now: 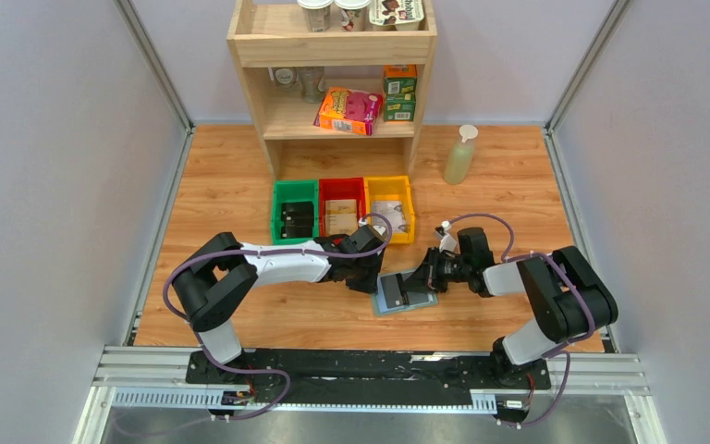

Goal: Take the credit cards out of the card holder
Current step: Remove the credit card from the card holder.

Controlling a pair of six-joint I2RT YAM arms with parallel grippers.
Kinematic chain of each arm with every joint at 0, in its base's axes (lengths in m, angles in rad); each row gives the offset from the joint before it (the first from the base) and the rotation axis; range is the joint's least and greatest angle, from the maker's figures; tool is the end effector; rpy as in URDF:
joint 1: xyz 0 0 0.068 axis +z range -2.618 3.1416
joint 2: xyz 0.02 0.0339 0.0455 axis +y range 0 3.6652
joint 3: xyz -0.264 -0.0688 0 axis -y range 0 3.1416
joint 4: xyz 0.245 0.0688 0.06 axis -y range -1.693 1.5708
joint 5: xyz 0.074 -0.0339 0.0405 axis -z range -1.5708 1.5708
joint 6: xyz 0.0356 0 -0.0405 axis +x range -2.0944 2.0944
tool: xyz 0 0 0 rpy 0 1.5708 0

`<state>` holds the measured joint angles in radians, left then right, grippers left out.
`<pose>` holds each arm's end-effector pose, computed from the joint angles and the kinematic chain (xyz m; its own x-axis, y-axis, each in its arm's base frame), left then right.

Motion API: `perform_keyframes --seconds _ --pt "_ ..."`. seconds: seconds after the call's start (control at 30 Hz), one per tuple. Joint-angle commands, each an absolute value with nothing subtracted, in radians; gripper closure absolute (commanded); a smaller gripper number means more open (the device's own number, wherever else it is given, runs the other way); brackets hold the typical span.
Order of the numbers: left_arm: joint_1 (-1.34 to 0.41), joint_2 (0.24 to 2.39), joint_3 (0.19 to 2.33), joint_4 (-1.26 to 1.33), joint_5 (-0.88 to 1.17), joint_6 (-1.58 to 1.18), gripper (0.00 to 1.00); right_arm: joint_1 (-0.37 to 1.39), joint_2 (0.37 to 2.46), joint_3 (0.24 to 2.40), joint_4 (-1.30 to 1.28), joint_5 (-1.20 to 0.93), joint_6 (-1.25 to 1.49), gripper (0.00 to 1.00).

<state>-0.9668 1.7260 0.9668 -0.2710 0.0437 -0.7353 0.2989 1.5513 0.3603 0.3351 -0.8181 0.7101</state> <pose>0.1897 -0.2776 0.1553 -0.9213 0.1552 -0.3565 0.2927 0.8805 -0.3730 0.2082 0.0913 0.0979 -0.9766 0.1654 -0.1378 -0.0289 0.5335 0.8453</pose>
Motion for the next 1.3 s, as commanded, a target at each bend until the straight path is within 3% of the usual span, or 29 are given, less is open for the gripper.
perform_keyframes --seconds 0.0,0.63,0.77,0.87,0.97,1.1,1.27 --pt "-0.965 1.736 0.934 -0.299 -0.021 -0.706 1.00 0.301 1.552 0.380 0.371 -0.831 0.696 1.00" --pt "-0.963 1.678 0.908 -0.270 -0.046 -0.713 0.99 0.216 1.119 0.429 -0.231 -0.506 0.568 1.00" --pt "-0.963 1.609 0.897 -0.261 -0.087 -0.709 0.87 0.216 0.999 0.437 -0.287 -0.477 0.592 1.00" --pt "-0.963 1.549 0.882 -0.256 -0.120 -0.715 0.64 0.216 0.902 0.430 -0.293 -0.469 0.639 1.00" --pt "-0.963 1.456 0.859 -0.239 -0.155 -0.744 0.47 0.216 0.803 0.411 -0.267 -0.466 0.708 1.00" --pt "-0.963 1.329 0.801 -0.157 -0.153 -0.811 0.36 0.221 0.642 0.350 -0.154 -0.480 0.869 1.00" --pt "-0.965 1.188 0.665 0.128 -0.107 -0.937 0.32 0.247 0.450 0.250 -0.011 -0.420 1.072 1.00"
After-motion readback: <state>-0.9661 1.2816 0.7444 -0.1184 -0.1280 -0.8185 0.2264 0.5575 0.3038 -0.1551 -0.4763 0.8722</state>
